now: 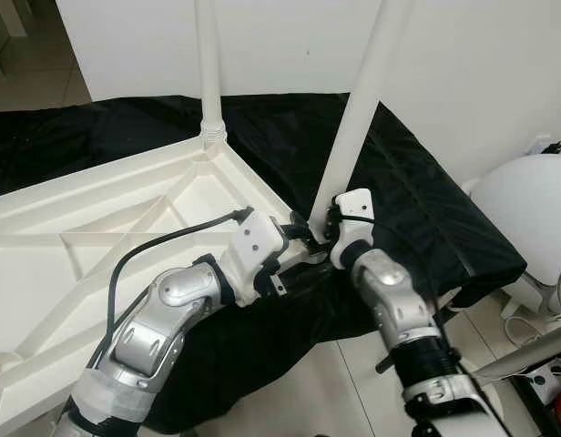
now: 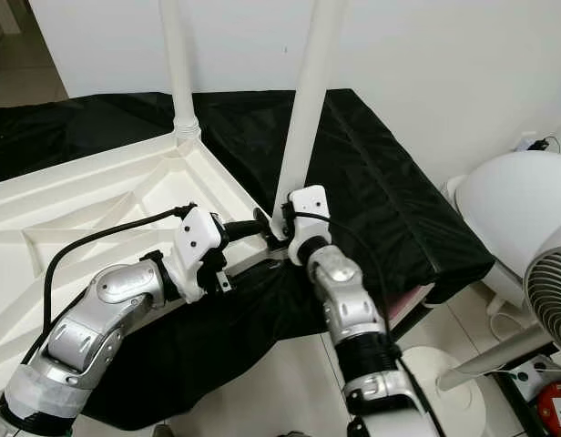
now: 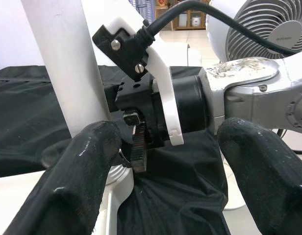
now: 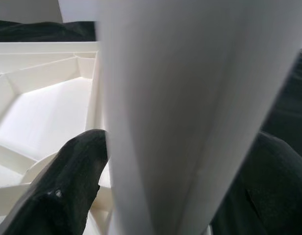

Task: Building children table

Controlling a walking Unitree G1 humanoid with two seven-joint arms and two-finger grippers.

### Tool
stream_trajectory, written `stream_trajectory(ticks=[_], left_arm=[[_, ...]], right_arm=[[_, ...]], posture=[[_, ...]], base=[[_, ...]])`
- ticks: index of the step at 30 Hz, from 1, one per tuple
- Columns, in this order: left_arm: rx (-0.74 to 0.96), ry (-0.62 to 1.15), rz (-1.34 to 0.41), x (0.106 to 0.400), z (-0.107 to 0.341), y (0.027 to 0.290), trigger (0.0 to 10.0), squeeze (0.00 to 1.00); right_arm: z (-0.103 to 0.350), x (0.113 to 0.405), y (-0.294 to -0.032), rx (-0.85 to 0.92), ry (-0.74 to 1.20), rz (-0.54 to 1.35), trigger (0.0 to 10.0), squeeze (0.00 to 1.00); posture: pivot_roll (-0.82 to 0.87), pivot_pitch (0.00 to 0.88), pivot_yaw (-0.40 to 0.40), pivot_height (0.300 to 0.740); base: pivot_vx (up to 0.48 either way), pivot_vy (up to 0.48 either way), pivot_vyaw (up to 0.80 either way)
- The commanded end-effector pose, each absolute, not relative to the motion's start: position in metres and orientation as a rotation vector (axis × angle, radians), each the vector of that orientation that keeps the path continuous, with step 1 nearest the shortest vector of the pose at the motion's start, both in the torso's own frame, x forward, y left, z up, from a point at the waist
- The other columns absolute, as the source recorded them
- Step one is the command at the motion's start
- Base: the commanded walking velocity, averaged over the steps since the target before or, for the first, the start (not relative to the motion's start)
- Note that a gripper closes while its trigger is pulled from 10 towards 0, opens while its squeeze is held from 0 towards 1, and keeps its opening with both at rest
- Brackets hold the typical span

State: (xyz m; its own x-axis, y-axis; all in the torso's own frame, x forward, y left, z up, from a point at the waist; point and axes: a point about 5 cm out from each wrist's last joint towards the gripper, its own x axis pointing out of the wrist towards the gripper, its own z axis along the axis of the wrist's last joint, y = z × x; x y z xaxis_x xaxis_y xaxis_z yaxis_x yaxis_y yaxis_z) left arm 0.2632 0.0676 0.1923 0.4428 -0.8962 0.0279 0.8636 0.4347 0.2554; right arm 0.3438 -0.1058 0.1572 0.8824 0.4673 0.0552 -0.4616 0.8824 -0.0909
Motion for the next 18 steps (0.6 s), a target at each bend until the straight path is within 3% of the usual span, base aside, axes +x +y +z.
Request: stream_trajectory(ticks=[1,7,8,9,11,12,13,14,18], left_arm=[[0.226,-0.163,-1.114,0.264,0.191,0.066,10.0,0.0],[0.228,-0.163,-1.115,0.263,0.19,0.067,10.0,0.0],[0.23,-0.163,-1.117,0.263,0.19,0.067,10.0,0.0],[0.23,-0.163,-1.118,0.263,0.19,0.067,10.0,0.0],[0.231,-0.163,-1.119,0.263,0.191,0.066,10.0,0.0],[0.231,-0.164,-1.121,0.263,0.191,0.066,10.0,0.0],[0.231,-0.164,-1.121,0.263,0.191,0.066,10.0,0.0],[0.232,-0.164,-1.122,0.264,0.191,0.066,10.0,0.0],[0.23,-0.165,-1.127,0.263,0.191,0.066,10.0,0.0]], right_arm=[[0.152,0.344,-0.106,-0.094,-0.055,0.552,10.0,0.0],[0.148,0.348,-0.11,-0.137,-0.027,0.628,10.0,0.0],[0.147,0.349,-0.112,-0.148,-0.024,0.639,9.5,0.0],[0.146,0.351,-0.114,-0.154,-0.023,0.647,7.8,0.0],[0.146,0.352,-0.116,-0.158,-0.023,0.653,7.8,0.0],[0.146,0.354,-0.118,-0.175,-0.026,0.66,0.8,0.0],[0.146,0.354,-0.118,-0.175,-0.026,0.66,0.8,0.0],[0.147,0.356,-0.121,-0.184,-0.031,0.667,0.0,0.0],[0.15,0.36,-0.128,-0.187,-0.037,0.67,0.0,0.0]], posture=[[0.04,0.048,-0.048,0.74],[0.04,0.043,-0.045,0.74],[0.04,0.043,-0.043,0.74],[0.04,0.043,-0.043,0.74],[0.04,0.043,-0.043,0.74],[0.04,0.042,-0.041,0.74],[0.04,0.042,-0.041,0.74],[0.04,0.041,-0.041,0.74],[0.03,0.041,-0.041,0.74]], base=[[0.0,0.0,0.0],[0.0,0.0,0.0],[0.0,0.0,0.0],[0.0,0.0,0.0],[0.0,0.0,0.0],[0.0,0.0,0.0],[0.0,0.0,0.0],[0.0,0.0,0.0],[0.0,0.0,0.0]])
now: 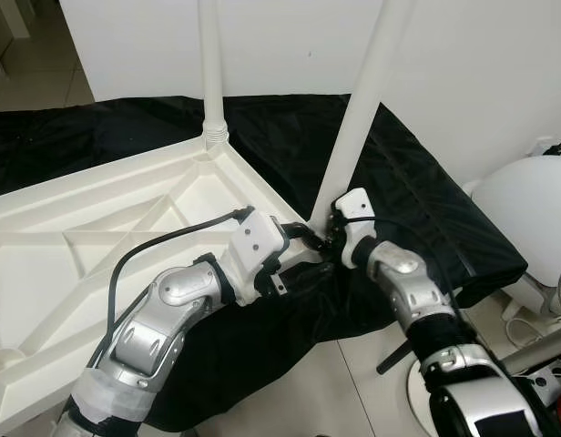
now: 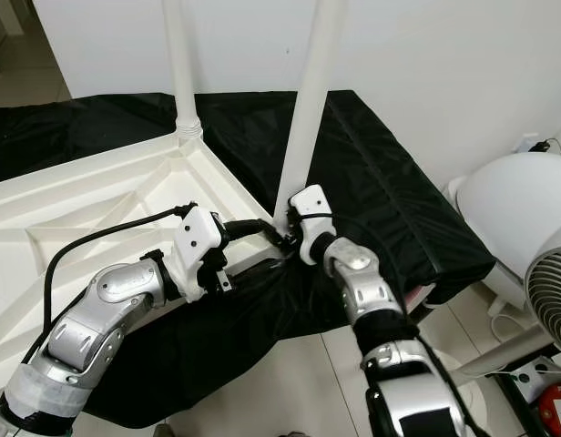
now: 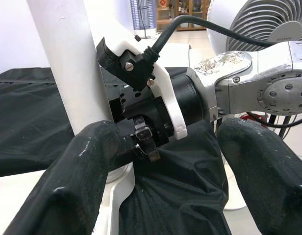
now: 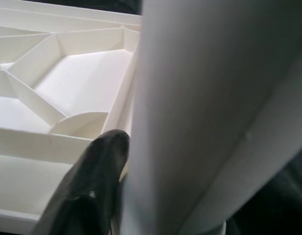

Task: Building children table

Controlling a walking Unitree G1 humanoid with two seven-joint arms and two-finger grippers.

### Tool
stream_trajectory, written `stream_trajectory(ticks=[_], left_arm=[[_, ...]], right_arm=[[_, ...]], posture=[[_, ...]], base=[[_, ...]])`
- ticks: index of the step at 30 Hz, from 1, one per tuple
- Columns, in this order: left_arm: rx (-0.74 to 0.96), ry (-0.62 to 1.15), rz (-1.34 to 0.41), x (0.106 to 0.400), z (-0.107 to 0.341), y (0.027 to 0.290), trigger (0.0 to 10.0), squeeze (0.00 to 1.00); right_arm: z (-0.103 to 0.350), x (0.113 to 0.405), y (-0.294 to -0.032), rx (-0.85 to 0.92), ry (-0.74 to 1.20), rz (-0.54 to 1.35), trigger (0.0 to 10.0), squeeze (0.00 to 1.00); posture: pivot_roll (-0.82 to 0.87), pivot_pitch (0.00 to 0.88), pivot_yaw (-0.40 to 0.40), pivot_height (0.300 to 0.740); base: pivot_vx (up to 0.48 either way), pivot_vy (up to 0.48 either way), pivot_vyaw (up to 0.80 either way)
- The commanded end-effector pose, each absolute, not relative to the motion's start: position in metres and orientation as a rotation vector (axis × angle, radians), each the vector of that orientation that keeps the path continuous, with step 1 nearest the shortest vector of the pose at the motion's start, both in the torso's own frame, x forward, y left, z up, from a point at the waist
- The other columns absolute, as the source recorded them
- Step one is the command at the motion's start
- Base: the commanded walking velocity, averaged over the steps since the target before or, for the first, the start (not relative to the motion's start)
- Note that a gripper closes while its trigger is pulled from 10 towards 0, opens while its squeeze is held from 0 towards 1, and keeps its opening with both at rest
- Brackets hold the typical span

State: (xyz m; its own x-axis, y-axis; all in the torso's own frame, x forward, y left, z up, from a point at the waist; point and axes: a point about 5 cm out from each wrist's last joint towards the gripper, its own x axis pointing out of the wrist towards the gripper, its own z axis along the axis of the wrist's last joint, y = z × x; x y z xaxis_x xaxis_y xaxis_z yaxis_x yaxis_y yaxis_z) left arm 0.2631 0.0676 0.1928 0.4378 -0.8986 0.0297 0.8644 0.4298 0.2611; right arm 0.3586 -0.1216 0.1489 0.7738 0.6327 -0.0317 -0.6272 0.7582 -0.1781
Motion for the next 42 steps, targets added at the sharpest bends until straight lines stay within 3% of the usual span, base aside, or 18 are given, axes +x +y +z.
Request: stream_trajectory(ticks=[1,3,4,5,6,22,31,35,42], left_arm=[[0.23,-0.164,-1.128,0.263,0.19,0.065,10.0,0.0],[0.23,-0.164,-1.129,0.262,0.19,0.065,10.0,0.0],[0.228,-0.163,-1.13,0.262,0.19,0.065,10.0,0.0],[0.226,-0.163,-1.131,0.262,0.19,0.065,10.0,0.0],[0.226,-0.162,-1.132,0.262,0.189,0.064,10.0,0.0],[0.223,-0.18,-1.15,0.267,0.191,0.058,10.0,0.0],[0.209,-0.164,-1.154,0.262,0.187,0.059,10.0,0.0],[0.21,-0.163,-1.153,0.265,0.187,0.062,10.0,0.0],[0.238,-0.159,-1.154,0.268,0.187,0.066,10.0,0.0]], right_arm=[[0.15,0.36,-0.129,-0.187,-0.034,0.67,0.0,0.0],[0.148,0.36,-0.13,-0.19,-0.031,0.676,0.0,0.0],[0.145,0.358,-0.131,-0.196,-0.023,0.672,1.1,0.0],[0.144,0.358,-0.132,-0.2,-0.019,0.67,1.1,0.0],[0.141,0.356,-0.132,-0.199,-0.013,0.661,10.0,0.0],[0.142,0.344,-0.122,-0.093,-0.031,0.477,10.0,0.0],[0.141,0.331,-0.115,-0.03,-0.027,0.254,10.0,0.0],[0.143,0.32,-0.114,0.035,-0.047,-0.037,10.0,0.0],[0.144,0.314,-0.113,0.056,-0.049,-0.063,10.0,0.0]], posture=[[0.03,0.04,-0.042,0.74],[0.03,0.04,-0.042,0.74],[0.03,0.039,-0.044,0.74],[0.03,0.039,-0.044,0.74],[0.03,0.04,-0.045,0.74],[-0.01,0.027,-0.04,0.74],[-0.02,0.04,-0.04,0.74],[-0.03,0.037,-0.031,0.74],[-0.02,0.047,-0.026,0.74]], base=[[0.0,0.0,0.0],[0.0,0.0,0.0],[0.0,0.0,0.0],[0.0,0.0,0.0],[0.0,0.0,0.0],[0.0,0.0,0.0],[0.0,0.0,0.0],[0.0,0.0,0.0],[0.0,0.0,0.0]])
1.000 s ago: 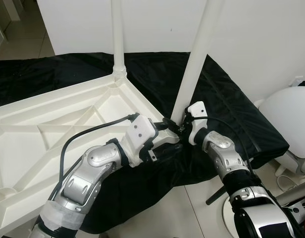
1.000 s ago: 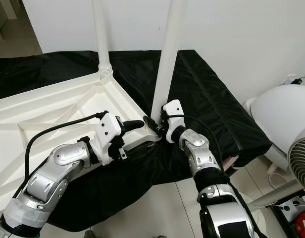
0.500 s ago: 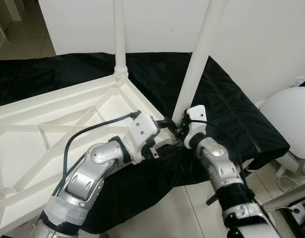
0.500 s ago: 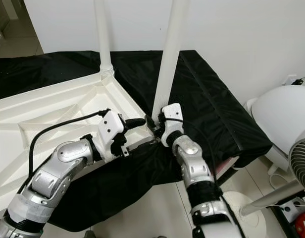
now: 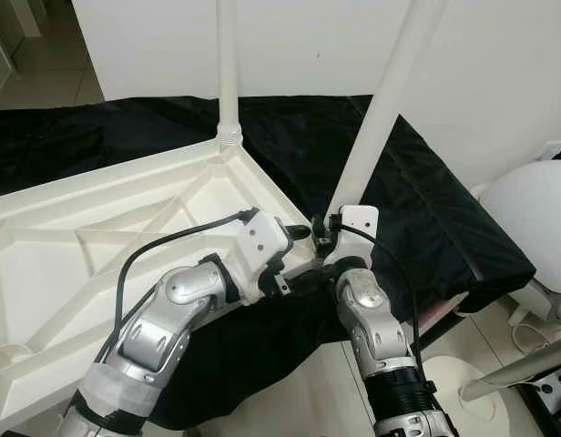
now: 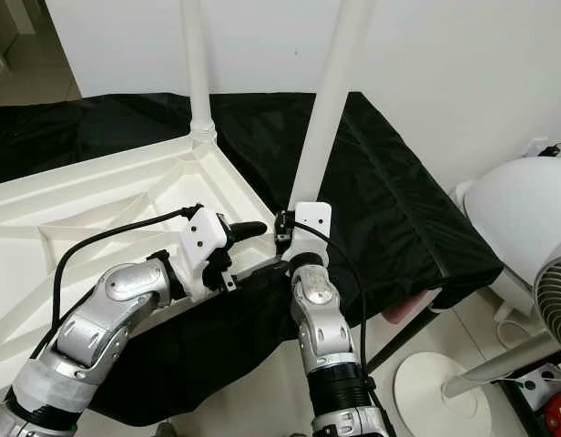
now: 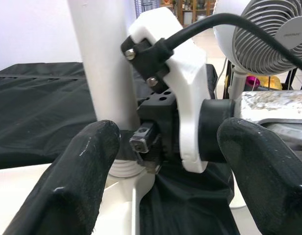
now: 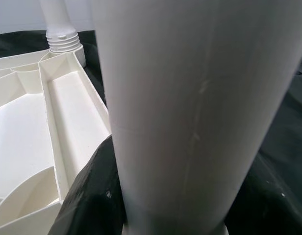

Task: Building children table

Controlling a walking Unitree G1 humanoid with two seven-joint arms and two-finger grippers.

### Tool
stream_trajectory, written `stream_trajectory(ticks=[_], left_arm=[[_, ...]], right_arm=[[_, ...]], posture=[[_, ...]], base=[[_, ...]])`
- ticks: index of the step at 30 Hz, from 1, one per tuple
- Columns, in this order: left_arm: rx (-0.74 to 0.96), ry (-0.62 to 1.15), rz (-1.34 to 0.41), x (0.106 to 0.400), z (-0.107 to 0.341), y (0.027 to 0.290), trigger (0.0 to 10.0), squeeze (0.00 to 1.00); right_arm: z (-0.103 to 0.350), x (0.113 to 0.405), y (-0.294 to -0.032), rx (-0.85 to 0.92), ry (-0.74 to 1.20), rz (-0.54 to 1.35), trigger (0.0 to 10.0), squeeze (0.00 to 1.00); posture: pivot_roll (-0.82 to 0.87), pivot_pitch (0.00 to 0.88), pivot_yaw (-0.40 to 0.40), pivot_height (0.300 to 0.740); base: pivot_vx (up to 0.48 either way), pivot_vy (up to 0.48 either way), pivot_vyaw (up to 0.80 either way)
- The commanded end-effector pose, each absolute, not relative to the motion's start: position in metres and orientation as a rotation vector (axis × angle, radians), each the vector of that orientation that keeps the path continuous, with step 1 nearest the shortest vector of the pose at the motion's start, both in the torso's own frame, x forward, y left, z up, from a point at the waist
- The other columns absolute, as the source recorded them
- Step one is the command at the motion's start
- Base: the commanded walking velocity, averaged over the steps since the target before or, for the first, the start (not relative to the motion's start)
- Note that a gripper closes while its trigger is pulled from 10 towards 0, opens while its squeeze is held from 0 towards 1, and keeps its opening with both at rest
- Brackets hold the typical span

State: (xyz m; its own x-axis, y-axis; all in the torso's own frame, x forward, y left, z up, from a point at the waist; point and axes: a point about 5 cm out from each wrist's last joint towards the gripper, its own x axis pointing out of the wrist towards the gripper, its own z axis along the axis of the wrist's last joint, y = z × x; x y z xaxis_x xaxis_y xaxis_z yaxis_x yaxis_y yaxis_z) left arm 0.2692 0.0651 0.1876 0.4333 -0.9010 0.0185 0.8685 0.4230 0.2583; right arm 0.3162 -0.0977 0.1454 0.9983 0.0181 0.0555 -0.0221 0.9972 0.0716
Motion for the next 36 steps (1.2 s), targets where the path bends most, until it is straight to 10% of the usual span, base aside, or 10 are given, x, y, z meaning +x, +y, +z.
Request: stream_trajectory(ticks=[1,7,8,14,15,16,36], left_arm=[[0.238,-0.159,-1.154,0.268,0.187,0.066,10.0,0.0],[0.236,-0.158,-1.151,0.266,0.188,0.068,10.0,0.0],[0.245,-0.151,-1.145,0.266,0.186,0.068,10.0,0.0],[0.241,-0.155,-1.136,0.265,0.187,0.07,10.0,0.0],[0.244,-0.149,-1.128,0.266,0.187,0.071,10.0,0.0],[0.237,-0.15,-1.128,0.265,0.188,0.07,10.0,0.0],[0.256,-0.163,-1.128,0.267,0.193,0.07,10.0,0.0]], right_arm=[[0.144,0.314,-0.113,0.056,-0.049,-0.063,10.0,0.0],[0.146,0.313,-0.113,0.082,-0.055,-0.057,10.0,0.0],[0.148,0.313,-0.113,0.084,-0.069,-0.048,10.0,1.0],[0.153,0.317,-0.116,0.097,-0.094,0.053,10.0,1.0],[0.153,0.317,-0.118,0.087,-0.086,0.09,10.0,0.15],[0.153,0.318,-0.121,0.074,-0.085,0.119,10.0,0.0],[0.147,0.336,-0.125,-0.12,-0.072,0.558,10.0,0.0]], posture=[[-0.02,0.047,-0.026,0.74],[-0.02,0.05,-0.028,0.74],[-0.01,0.048,-0.024,0.74],[0.01,0.06,-0.027,0.74],[0.01,0.062,-0.026,0.74],[0.02,0.07,-0.024,0.74],[0.04,0.048,-0.017,0.74]], base=[[0.0,0.0,0.0],[0.0,0.0,0.0],[0.0,0.0,0.0],[0.0,0.0,0.0],[0.0,0.0,0.0],[0.0,0.0,0.0],[0.0,0.0,0.0]])
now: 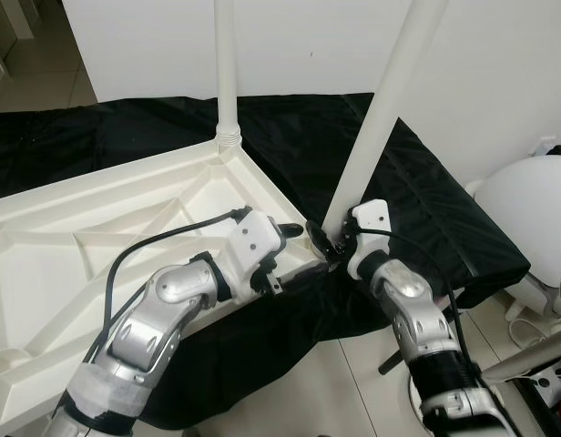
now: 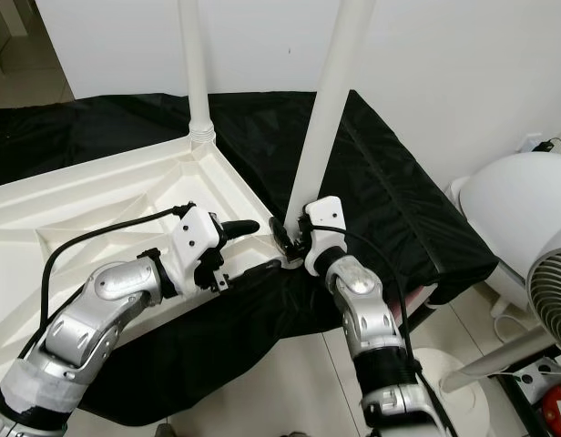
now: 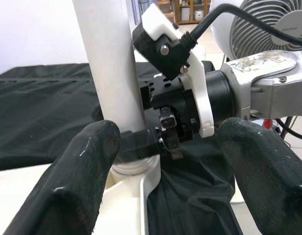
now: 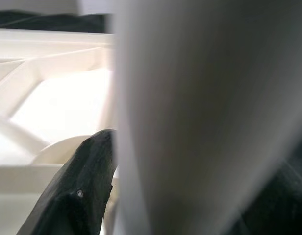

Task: Building children table

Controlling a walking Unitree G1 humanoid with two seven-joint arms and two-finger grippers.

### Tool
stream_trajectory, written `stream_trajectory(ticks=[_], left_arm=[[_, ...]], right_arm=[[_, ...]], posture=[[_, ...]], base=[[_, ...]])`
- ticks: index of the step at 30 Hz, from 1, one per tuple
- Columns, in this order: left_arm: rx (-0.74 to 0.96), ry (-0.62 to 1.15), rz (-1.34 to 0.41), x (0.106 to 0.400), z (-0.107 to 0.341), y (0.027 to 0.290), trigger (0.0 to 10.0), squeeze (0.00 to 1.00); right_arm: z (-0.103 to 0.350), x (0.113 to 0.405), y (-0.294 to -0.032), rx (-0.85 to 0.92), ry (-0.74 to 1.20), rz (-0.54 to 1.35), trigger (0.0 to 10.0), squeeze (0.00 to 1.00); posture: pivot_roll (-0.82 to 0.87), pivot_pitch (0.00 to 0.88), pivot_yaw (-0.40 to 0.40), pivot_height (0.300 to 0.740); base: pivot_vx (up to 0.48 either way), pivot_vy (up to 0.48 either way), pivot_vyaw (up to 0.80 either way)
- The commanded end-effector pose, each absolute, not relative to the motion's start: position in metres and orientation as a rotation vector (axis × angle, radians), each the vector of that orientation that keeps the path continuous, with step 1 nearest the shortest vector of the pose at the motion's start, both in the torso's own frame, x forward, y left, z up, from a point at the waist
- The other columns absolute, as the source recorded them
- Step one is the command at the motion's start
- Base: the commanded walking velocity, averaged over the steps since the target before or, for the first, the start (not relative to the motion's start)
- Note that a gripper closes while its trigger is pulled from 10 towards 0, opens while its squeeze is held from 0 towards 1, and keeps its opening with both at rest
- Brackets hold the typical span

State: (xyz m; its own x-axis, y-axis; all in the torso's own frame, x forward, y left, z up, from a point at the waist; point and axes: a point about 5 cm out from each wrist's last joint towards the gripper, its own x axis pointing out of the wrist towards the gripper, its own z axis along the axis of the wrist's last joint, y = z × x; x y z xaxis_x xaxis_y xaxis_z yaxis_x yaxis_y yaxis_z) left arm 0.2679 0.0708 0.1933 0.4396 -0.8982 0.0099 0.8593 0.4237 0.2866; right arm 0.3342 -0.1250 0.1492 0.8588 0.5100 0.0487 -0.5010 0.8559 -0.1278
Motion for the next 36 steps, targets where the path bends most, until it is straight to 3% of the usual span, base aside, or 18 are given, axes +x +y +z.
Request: stream_trajectory(ticks=[1,5,6,8,9,19,20,21,22,31,33,36], left_arm=[[0.256,-0.163,-1.128,0.267,0.193,0.07,10.0,0.0],[0.259,-0.168,-1.127,0.267,0.193,0.069,10.0,0.0],[0.261,-0.17,-1.126,0.268,0.194,0.069,10.0,0.0],[0.262,-0.172,-1.125,0.268,0.194,0.069,10.0,0.0],[0.262,-0.175,-1.122,0.268,0.195,0.069,10.0,0.0],[0.262,-0.178,-1.112,0.268,0.195,0.069,10.0,0.0],[0.261,-0.178,-1.11,0.268,0.195,0.069,10.0,0.0],[0.261,-0.179,-1.109,0.268,0.195,0.069,10.0,0.0],[0.26,-0.178,-1.108,0.268,0.195,0.069,10.0,0.0],[0.252,-0.18,-1.107,0.268,0.194,0.068,10.0,0.0],[0.246,-0.18,-1.104,0.268,0.194,0.067,10.0,0.0],[0.244,-0.18,-1.104,0.268,0.194,0.067,10.0,0.0]], right_arm=[[0.147,0.336,-0.125,-0.12,-0.072,0.558,10.0,0.0],[0.15,0.346,-0.125,-0.156,-0.076,0.634,10.0,0.0],[0.15,0.348,-0.125,-0.162,-0.065,0.649,1.9,0.0],[0.149,0.35,-0.125,-0.164,-0.055,0.655,1.9,0.0],[0.148,0.352,-0.126,-0.167,-0.047,0.67,0.0,0.0],[0.142,0.353,-0.128,-0.163,-0.022,0.692,0.0,0.0],[0.14,0.353,-0.128,-0.156,-0.016,0.687,1.3,0.0],[0.139,0.354,-0.13,-0.151,-0.016,0.673,1.3,0.0],[0.138,0.354,-0.13,-0.137,-0.015,0.657,10.0,0.0],[0.139,0.355,-0.127,-0.067,-0.028,0.551,10.0,0.0],[0.139,0.355,-0.123,0.016,-0.019,0.366,10.0,0.0],[0.139,0.353,-0.121,0.045,-0.014,0.311,10.0,0.0]], posture=[[0.04,0.048,-0.017,0.74],[0.05,0.038,-0.02,0.74],[0.05,0.036,-0.022,0.74],[0.06,0.034,-0.024,0.74],[0.06,0.034,-0.026,0.74],[0.07,0.034,-0.036,0.74],[0.07,0.034,-0.036,0.74],[0.07,0.034,-0.036,0.74],[0.06,0.031,-0.04,0.74],[0.05,0.032,-0.043,0.74],[0.05,0.039,-0.045,0.74],[0.04,0.043,-0.043,0.74]], base=[[0.0,0.0,0.0],[0.0,0.0,0.0],[0.0,0.0,0.0],[0.0,0.0,0.0],[0.0,0.0,0.0],[0.0,0.0,0.0],[0.0,0.0,0.0],[0.0,0.0,0.0],[0.0,0.0,0.0],[0.0,0.0,0.0],[0.0,0.0,0.0],[0.0,0.0,0.0]])
